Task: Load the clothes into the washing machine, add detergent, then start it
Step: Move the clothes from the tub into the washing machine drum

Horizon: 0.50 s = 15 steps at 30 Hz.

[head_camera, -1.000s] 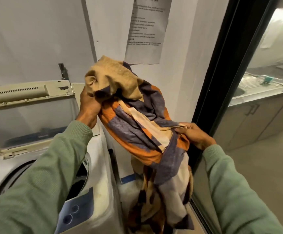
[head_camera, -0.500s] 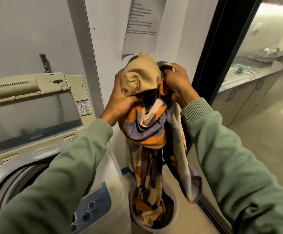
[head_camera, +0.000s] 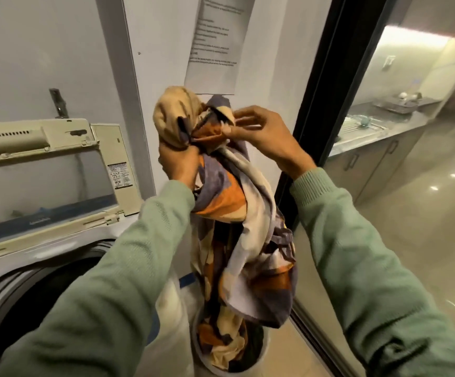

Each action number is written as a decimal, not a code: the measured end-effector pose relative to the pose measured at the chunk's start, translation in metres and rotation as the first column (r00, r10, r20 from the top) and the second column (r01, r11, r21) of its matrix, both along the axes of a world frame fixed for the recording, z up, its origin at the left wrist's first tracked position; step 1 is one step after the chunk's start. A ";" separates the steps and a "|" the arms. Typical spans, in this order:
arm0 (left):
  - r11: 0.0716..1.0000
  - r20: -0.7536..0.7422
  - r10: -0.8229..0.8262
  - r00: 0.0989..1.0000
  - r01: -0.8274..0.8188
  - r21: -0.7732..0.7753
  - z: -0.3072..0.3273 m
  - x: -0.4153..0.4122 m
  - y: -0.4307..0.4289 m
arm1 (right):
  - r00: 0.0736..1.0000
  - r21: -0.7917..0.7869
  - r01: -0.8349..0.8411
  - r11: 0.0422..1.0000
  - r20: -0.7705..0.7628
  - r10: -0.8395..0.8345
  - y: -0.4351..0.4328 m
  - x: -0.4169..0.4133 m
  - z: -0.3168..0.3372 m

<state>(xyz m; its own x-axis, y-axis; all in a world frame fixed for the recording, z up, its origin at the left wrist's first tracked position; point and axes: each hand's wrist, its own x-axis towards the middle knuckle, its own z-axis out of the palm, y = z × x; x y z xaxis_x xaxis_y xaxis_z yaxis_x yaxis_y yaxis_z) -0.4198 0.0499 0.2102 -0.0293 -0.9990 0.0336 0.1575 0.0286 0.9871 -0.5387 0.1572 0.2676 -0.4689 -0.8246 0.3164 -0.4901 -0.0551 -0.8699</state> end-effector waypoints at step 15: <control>0.926 -0.385 -0.296 0.874 0.361 0.108 0.056 -0.005 0.037 | 0.927 0.454 0.109 0.884 0.274 -0.255 0.045 -0.038 -0.298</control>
<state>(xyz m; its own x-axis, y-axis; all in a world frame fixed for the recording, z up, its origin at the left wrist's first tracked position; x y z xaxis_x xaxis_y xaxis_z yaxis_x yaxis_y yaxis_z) -0.4249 0.0868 0.2666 -0.3755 -0.9245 -0.0656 0.4682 -0.2502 0.8475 -0.5771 0.2022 -0.0304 -0.6383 -0.7332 -0.2345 -0.1486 0.4163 -0.8970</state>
